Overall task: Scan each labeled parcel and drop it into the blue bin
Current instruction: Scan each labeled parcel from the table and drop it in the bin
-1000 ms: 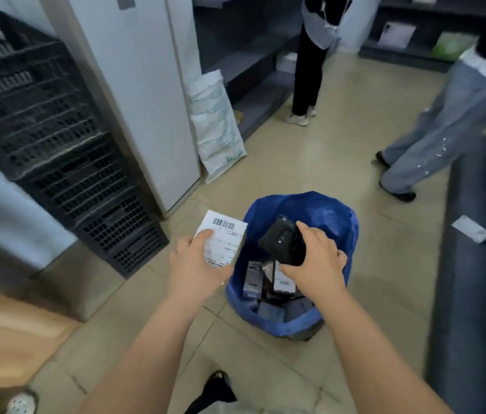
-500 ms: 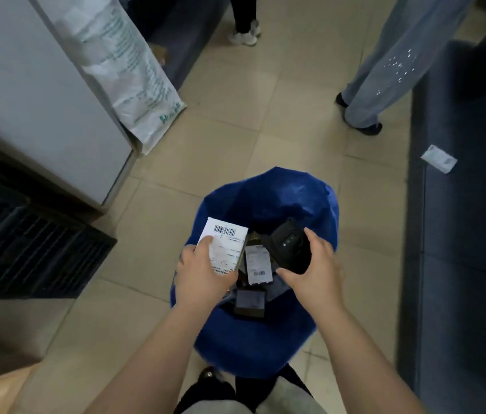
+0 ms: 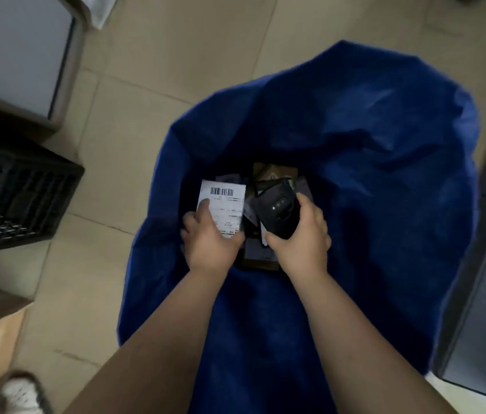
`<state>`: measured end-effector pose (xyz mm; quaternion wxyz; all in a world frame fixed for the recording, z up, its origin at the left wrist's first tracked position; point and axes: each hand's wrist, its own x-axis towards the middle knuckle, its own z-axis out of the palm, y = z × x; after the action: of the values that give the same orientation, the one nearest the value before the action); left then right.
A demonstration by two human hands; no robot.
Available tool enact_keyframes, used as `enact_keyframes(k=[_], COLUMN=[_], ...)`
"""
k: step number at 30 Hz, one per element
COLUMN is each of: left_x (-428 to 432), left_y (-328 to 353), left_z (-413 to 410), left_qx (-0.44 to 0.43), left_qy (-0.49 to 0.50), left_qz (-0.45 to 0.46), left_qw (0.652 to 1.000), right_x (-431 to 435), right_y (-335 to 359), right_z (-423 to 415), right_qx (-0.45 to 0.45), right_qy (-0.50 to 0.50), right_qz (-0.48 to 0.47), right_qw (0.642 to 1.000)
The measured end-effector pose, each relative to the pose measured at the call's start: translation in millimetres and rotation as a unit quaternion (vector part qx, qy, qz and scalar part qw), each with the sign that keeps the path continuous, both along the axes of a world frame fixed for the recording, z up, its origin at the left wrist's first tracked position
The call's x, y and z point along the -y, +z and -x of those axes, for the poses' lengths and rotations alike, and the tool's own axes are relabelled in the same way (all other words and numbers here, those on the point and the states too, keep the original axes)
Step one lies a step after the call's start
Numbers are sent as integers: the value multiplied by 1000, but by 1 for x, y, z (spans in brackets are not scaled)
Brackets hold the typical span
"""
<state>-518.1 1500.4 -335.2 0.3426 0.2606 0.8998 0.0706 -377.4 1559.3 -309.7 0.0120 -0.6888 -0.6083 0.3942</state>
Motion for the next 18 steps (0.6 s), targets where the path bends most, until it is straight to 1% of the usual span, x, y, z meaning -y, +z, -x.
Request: enact_keyframes(k=[2, 4, 6, 8, 10, 13, 16, 17, 18], left_x=[2, 4, 6, 7, 7, 5, 10, 13, 18], left_y=[-39, -75, -110, -141, -164, -188, -202, -206, -209], left_z=[-4, -7, -5, -2, 1, 5, 9, 10, 10], left_qx=[0, 3, 9, 18, 17, -12, -24, -25, -27], left_qy=[3, 13, 33, 55, 78, 119, 210, 233, 236], left_qz=[15, 21, 30, 32, 26, 14, 6, 11, 22], left_qw=[1000, 1000, 999, 998, 997, 993, 977, 972, 971], right_x=[4, 9, 11, 10, 8, 5, 5, 6, 6], right_y=[-38, -71, -101, -127, -147, -166, -177, -179, -180], right_z=[8, 15, 19, 21, 23, 27, 33, 35, 37], right_qx=[12, 45, 79, 91, 83, 64, 47, 42, 39], right_qy=[-6, -9, -14, -30, -38, -38, -50, -54, -55], right_qz=[4, 2, -18, -39, -53, -75, -91, -92, -93], right_qw=[1000, 999, 997, 995, 994, 994, 993, 993, 993])
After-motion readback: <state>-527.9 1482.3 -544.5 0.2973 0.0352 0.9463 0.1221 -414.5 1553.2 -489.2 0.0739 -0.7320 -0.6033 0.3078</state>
